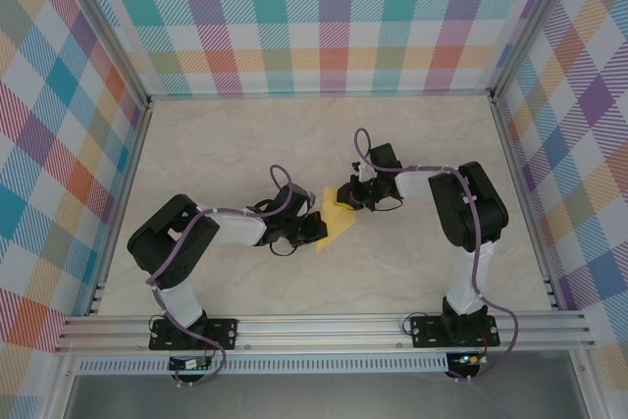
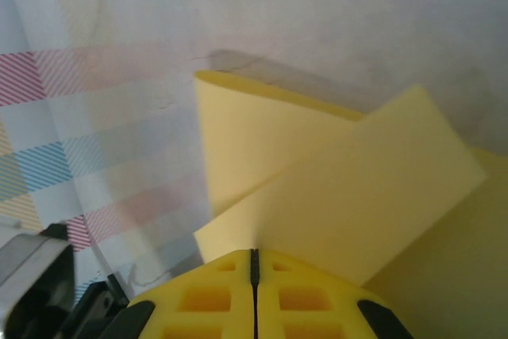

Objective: Fold a paper plane with a square sheet of paper (pick it up from the middle)
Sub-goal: Fourth fold the wing at the center of the table.

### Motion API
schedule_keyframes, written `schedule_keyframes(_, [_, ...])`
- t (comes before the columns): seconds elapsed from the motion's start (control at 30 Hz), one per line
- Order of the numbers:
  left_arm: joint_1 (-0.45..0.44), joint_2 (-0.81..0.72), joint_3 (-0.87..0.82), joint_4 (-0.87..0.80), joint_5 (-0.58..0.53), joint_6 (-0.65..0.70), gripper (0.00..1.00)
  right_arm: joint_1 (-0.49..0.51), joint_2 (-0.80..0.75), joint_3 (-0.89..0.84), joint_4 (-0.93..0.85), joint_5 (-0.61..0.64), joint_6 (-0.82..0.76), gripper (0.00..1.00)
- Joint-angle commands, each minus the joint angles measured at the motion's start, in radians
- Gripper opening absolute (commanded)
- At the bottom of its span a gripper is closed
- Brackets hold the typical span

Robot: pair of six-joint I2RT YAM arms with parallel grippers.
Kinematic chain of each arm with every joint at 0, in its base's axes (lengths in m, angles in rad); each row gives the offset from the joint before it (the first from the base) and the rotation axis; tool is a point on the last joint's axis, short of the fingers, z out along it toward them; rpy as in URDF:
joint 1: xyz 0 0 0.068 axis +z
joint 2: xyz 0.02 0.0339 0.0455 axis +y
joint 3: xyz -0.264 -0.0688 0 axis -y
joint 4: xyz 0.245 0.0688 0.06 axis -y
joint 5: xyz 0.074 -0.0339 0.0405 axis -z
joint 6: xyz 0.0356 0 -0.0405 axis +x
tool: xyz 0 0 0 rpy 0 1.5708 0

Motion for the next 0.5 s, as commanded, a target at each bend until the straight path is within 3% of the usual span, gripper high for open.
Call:
schedule_keyframes(0.0, [-0.009, 0.04, -0.05, -0.248, -0.035, 0.035, 0.0, 0.005, 0.04, 0.013, -0.057, 0.069, -0.034, 0.05])
schedule_keyframes(0.33, [0.011, -0.129, 0.1, -0.424, -0.076, 0.076, 0.01, 0.005, 0.06, -0.01, -0.075, 0.12, -0.045, 0.04])
schedule_keyframes(0.47, [0.032, -0.146, 0.151, -0.384, -0.049, 0.03, 0.03, 0.004, 0.061, -0.01, -0.077, 0.123, -0.041, 0.04])
